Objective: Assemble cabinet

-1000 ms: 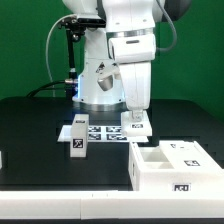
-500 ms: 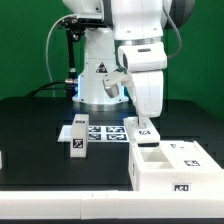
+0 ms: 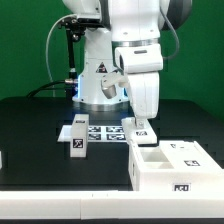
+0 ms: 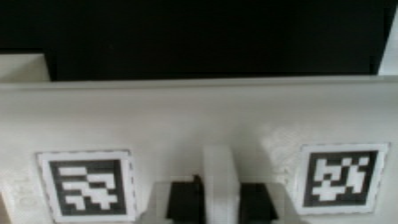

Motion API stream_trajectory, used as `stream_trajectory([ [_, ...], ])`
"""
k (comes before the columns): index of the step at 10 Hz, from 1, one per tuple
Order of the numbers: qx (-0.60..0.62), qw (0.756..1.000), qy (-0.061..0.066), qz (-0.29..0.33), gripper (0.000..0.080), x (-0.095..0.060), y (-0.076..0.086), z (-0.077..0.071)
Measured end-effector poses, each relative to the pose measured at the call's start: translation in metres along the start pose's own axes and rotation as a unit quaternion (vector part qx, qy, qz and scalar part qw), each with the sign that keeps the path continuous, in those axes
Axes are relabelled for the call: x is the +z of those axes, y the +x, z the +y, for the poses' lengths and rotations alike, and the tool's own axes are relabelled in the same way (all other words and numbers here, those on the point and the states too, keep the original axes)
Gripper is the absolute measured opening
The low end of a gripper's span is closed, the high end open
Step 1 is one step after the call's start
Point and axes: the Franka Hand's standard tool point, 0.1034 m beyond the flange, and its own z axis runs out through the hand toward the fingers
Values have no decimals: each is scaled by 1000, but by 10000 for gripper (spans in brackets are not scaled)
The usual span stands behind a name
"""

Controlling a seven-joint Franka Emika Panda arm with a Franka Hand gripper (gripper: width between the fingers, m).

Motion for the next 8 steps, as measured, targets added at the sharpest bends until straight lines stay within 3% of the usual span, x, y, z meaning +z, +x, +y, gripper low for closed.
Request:
stream_trajectory([
  [8,84,996,-1,1,67,-2,7,10],
])
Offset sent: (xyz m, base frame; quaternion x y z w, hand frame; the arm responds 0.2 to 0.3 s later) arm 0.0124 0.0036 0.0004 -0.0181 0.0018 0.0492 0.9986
